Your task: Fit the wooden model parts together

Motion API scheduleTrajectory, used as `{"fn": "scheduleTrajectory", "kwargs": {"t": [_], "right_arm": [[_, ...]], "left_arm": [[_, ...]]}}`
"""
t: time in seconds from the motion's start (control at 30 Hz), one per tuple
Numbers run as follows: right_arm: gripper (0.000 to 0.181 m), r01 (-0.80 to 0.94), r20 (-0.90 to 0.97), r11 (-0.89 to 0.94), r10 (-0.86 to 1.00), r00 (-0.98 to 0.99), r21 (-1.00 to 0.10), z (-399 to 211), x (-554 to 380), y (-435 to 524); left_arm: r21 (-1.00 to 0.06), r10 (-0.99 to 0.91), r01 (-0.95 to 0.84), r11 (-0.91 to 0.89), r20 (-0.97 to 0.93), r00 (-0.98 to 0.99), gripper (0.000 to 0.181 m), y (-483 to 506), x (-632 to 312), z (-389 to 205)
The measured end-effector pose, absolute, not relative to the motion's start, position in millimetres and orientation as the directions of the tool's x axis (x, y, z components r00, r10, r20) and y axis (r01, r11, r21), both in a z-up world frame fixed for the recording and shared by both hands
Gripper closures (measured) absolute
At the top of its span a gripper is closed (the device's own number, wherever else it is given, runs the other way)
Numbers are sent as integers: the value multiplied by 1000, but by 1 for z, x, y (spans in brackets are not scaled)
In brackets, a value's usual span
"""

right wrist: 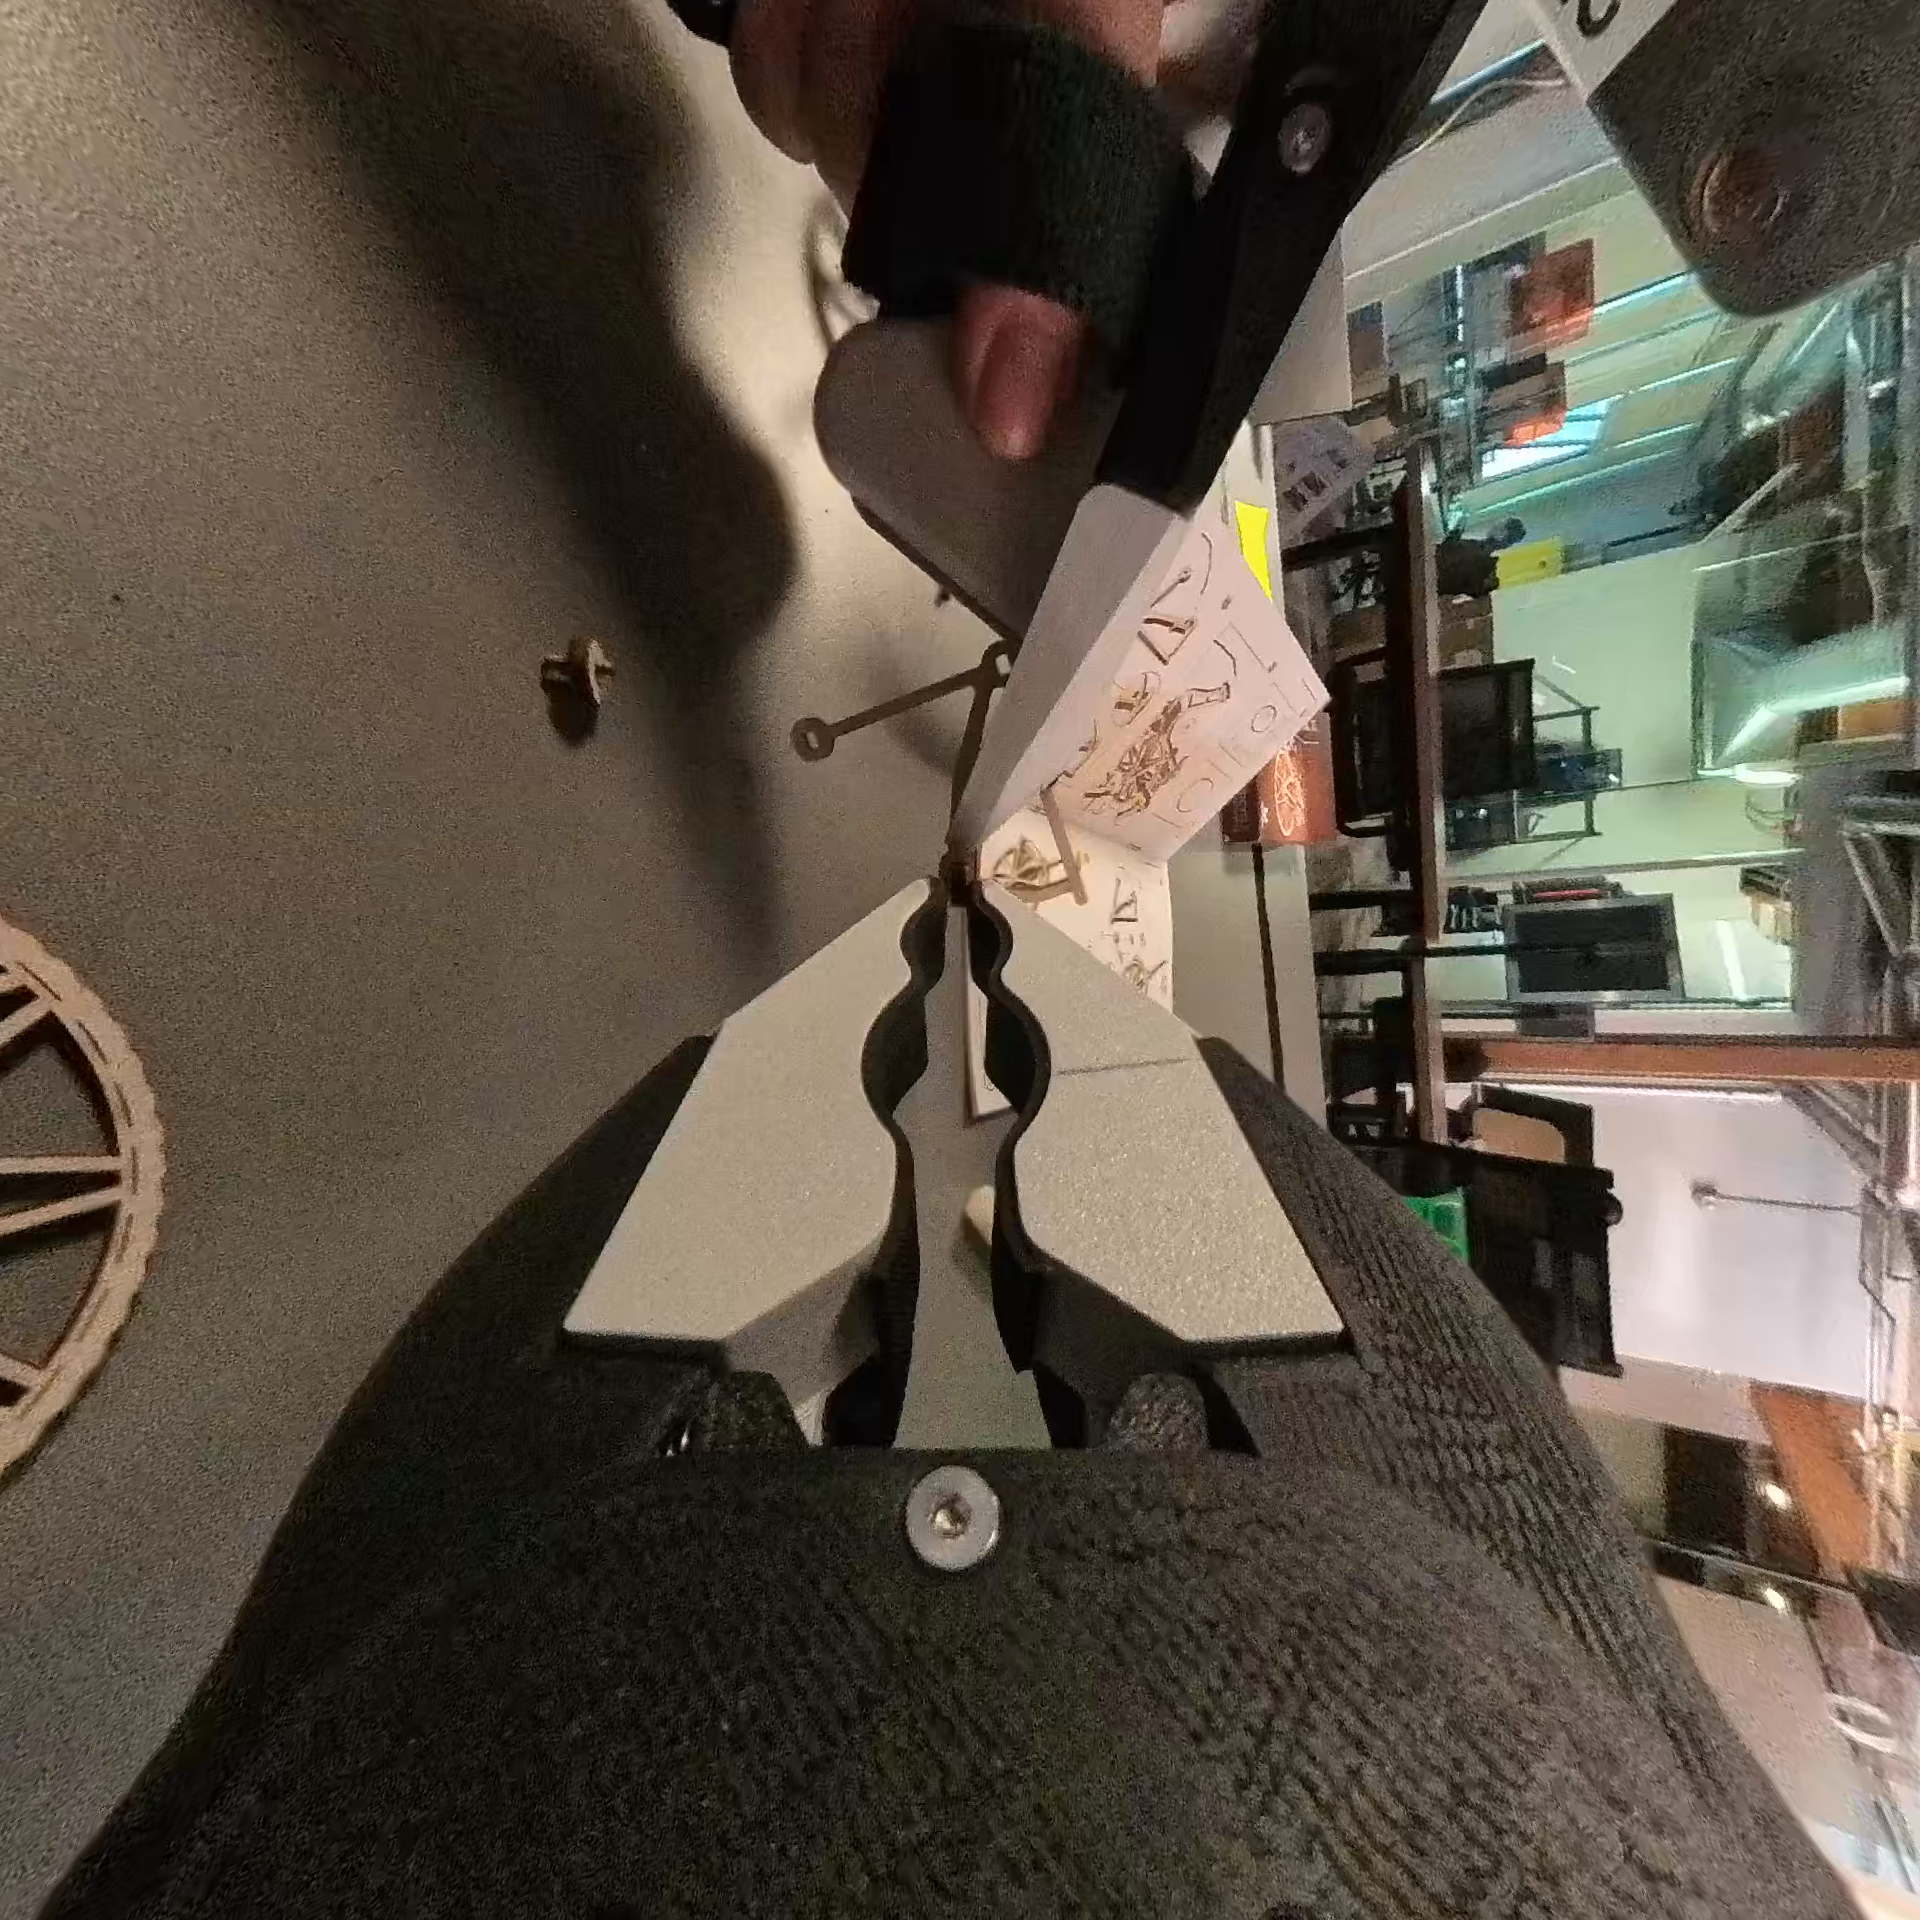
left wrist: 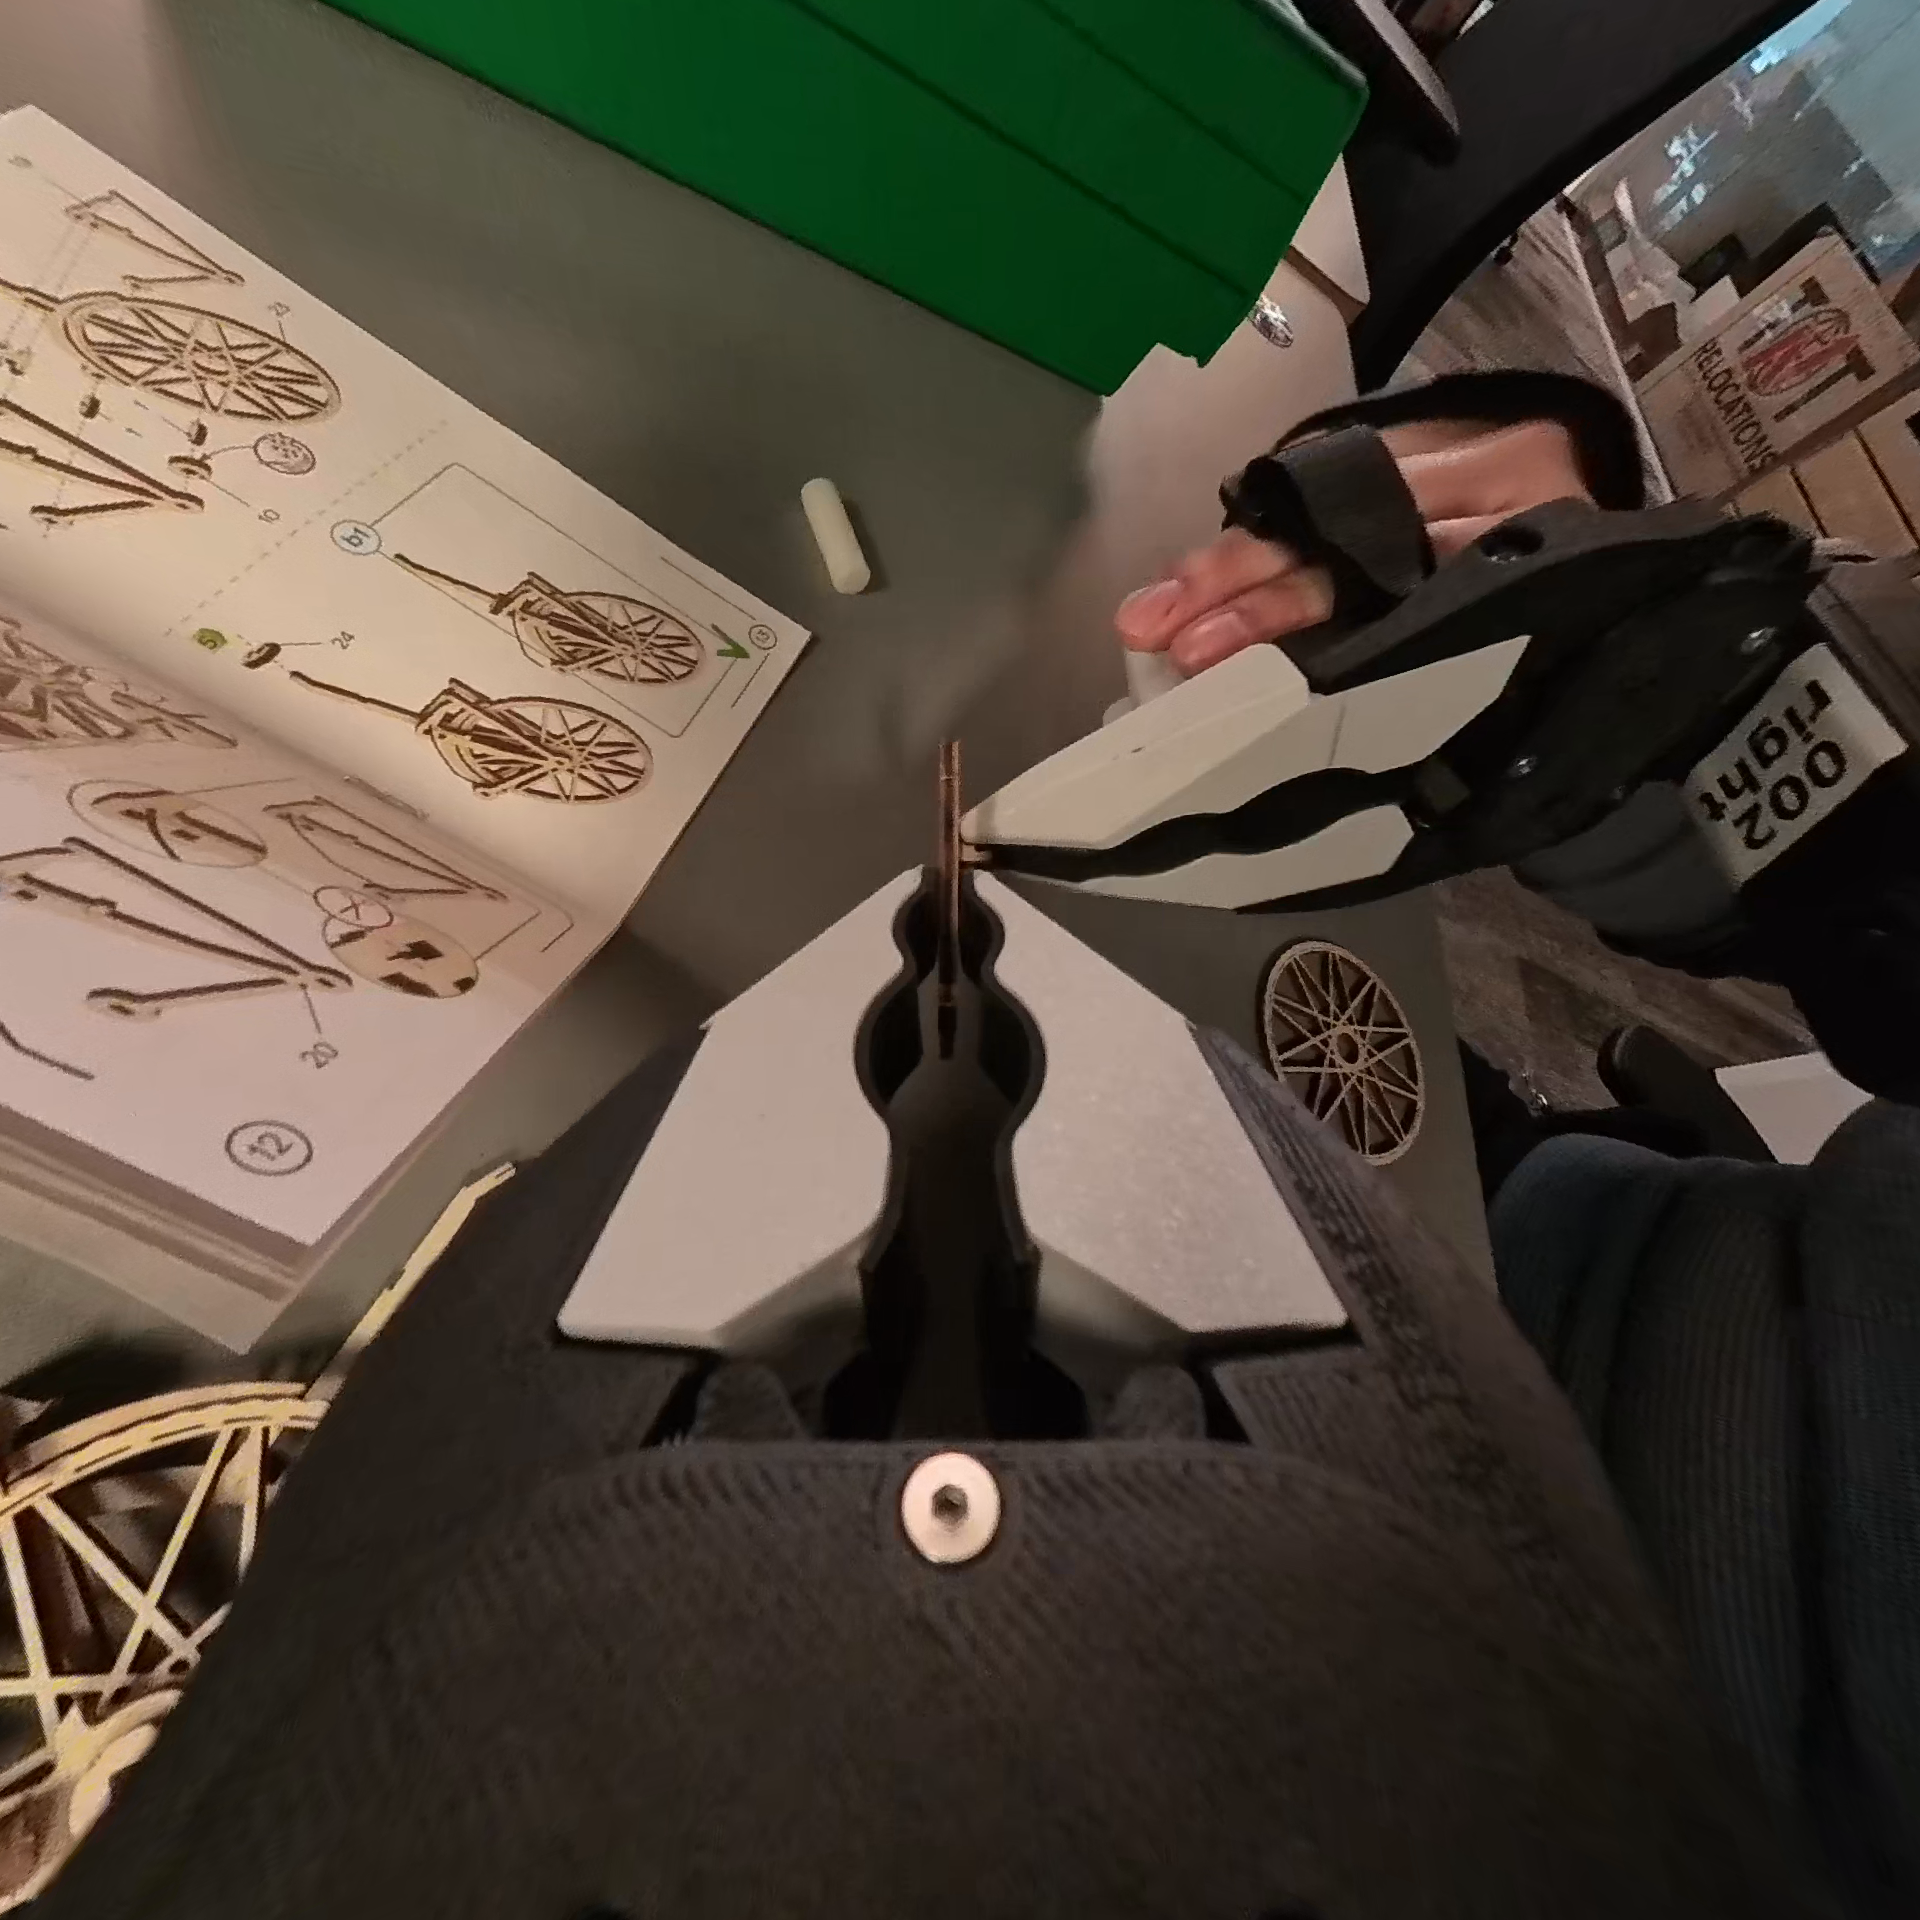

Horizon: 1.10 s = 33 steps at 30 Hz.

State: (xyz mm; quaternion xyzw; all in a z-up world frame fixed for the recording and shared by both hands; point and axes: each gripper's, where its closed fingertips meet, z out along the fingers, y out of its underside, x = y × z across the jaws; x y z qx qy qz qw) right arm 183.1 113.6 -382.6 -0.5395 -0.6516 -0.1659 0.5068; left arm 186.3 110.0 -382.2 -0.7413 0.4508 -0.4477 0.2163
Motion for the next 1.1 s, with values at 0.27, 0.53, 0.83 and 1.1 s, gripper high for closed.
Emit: {"fn": "scheduleTrajectory", "kwargs": {"t": [0.27, 0.53, 0.83, 1.1], "right_arm": [[181, 889, 867, 340, 486, 112, -305, -381, 182, 118], [181, 905, 971, 383, 213, 105, -182, -353, 192, 119], [181, 878, 973, 428, 164, 159, -216, -338, 192, 114], [181, 874, 972, 435, 178, 153, -218, -342, 192, 112]], "left_arm": [[-728, -863, -467, -502, 456, 217, 179, 114, 186, -384], [-848, -942, -424, -316, 229, 244, 180, 116, 195, -357], [-874, -954, -389, -291, 237, 182, 179, 111, 196, -341], [-877, -951, -373, -302, 250, 183, 179, 109, 195, -346]]}}
